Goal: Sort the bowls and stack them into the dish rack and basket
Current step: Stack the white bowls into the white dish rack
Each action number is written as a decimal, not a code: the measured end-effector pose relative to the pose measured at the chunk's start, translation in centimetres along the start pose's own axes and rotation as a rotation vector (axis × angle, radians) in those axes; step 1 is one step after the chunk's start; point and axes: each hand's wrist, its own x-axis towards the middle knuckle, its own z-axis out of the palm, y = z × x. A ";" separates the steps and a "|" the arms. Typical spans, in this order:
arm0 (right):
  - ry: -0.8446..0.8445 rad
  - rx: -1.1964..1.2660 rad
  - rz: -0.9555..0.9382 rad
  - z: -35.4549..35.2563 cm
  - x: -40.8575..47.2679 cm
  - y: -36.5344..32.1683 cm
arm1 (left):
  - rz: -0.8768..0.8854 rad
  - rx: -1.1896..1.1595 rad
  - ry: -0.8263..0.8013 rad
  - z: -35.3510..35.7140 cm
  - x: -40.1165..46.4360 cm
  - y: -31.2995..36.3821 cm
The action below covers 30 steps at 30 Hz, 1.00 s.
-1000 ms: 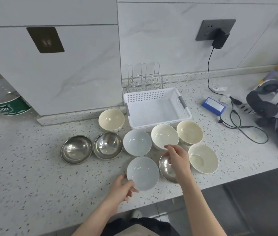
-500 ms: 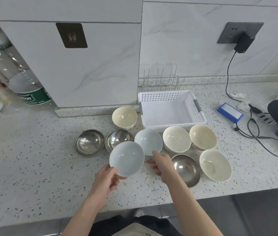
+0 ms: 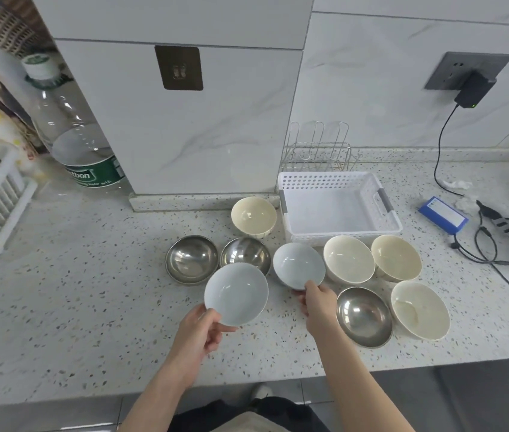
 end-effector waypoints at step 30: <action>-0.183 0.073 -0.260 24.5 -18.5 2.1 | 0.165 -0.072 0.333 -30.6 -4.2 6.7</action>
